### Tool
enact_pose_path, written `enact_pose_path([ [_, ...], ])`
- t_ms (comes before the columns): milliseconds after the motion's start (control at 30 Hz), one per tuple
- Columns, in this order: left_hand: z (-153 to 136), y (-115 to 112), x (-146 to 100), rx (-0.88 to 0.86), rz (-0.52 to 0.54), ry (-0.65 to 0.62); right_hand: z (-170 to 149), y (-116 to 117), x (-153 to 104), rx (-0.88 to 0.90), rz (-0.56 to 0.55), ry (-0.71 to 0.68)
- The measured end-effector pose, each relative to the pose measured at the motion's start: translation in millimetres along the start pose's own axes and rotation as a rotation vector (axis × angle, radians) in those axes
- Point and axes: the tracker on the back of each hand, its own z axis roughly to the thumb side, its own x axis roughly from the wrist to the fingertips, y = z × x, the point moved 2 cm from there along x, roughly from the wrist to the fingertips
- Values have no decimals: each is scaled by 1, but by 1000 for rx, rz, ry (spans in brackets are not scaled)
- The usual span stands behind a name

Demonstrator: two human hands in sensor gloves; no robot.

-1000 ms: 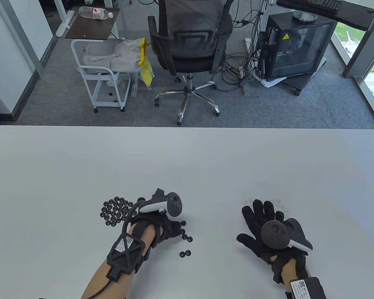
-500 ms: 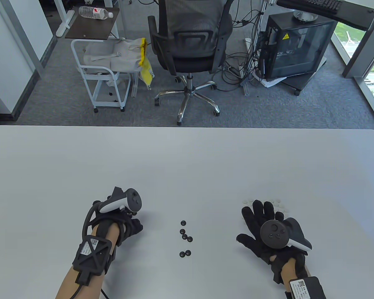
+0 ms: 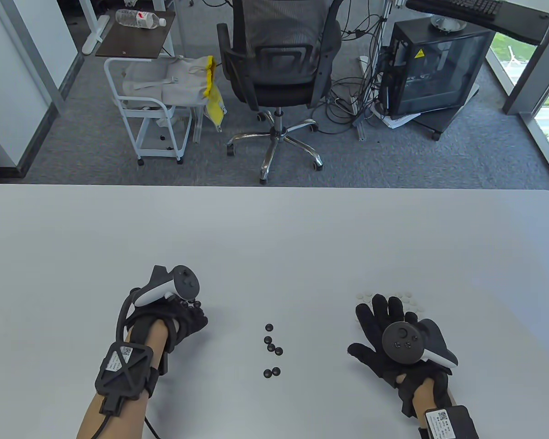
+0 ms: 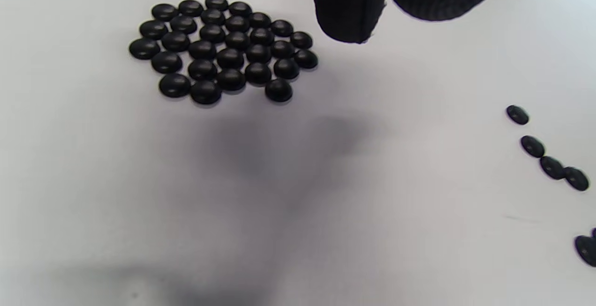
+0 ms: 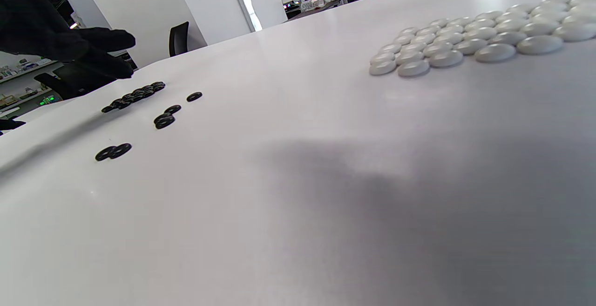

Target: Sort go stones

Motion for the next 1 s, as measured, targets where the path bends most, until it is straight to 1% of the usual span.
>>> enact_pose_path([
  [67,17,4,-2,12,6,-48,0,0,0,-1,2,1],
  [167,48,2,2,56,-7,-112,0,0,0,-3,3,1],
  [367,99,-17,23,132,-61,-197,1,-1,0,-4,0,-4],
  [500,116,-28,38,151,-89,-215,0,0,0,-1,-1,-5],
  [700,125,-41,53,185,-118,-203,0,0,0,0,4,-3],
  [800,123,-40,54,179,-109,-198,0,0,-1,0,6,-1],
  [900,114,-35,51,207,-100,-146,0,0,-1,0,6,-1],
  [1000,94,-29,49,203,-97,-81,0,0,-1,1,12,4],
])
